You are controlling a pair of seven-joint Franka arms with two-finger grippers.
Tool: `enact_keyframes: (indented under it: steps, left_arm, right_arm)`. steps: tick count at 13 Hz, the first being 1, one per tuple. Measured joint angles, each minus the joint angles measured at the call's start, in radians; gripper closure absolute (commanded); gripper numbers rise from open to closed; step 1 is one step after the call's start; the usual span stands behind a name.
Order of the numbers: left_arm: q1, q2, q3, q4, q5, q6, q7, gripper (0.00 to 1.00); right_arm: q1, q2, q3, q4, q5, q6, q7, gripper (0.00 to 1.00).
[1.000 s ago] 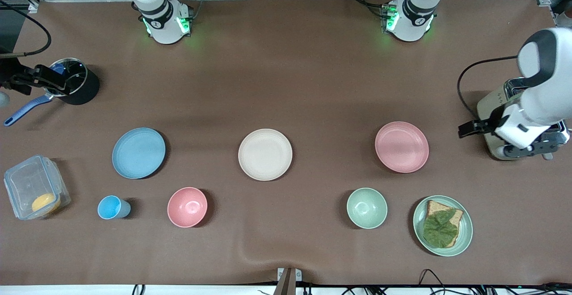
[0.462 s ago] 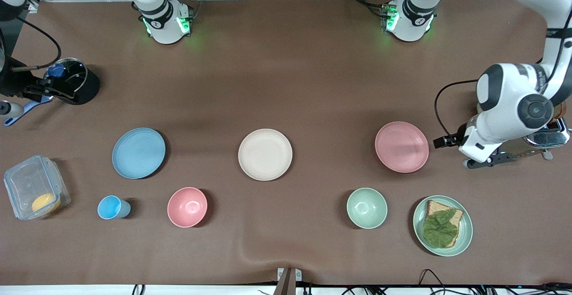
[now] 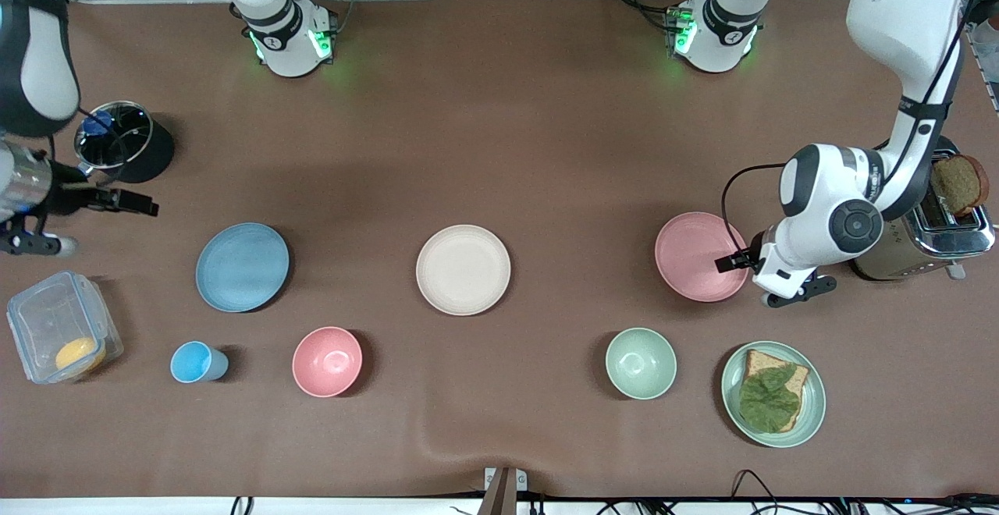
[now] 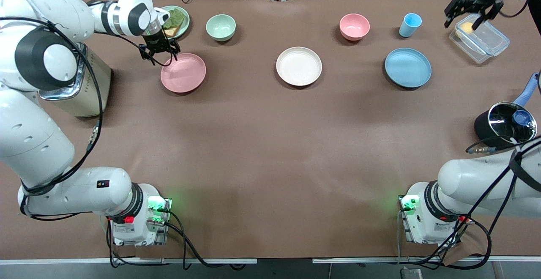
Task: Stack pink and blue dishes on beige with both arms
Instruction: 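Reach the left gripper to the pink plate while the right gripper reaches the blue, then grasp the pink plate with the left gripper while the right gripper grasps the blue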
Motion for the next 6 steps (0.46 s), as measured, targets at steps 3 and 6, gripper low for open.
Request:
enact_keyframes:
  steps: [3, 6]
  left_arm:
    - [0.014, 0.016, 0.003, -0.030, 0.008, 0.054, 0.004, 0.00]
    - [0.040, 0.020, 0.004, -0.042, 0.013, 0.074, 0.077, 0.03]
  right_arm:
    - [-0.032, 0.088, 0.000, -0.050, 0.000, 0.132, 0.000, 0.00]
    - [-0.051, 0.175, -0.001, -0.069, 0.000, 0.254, 0.000, 0.00]
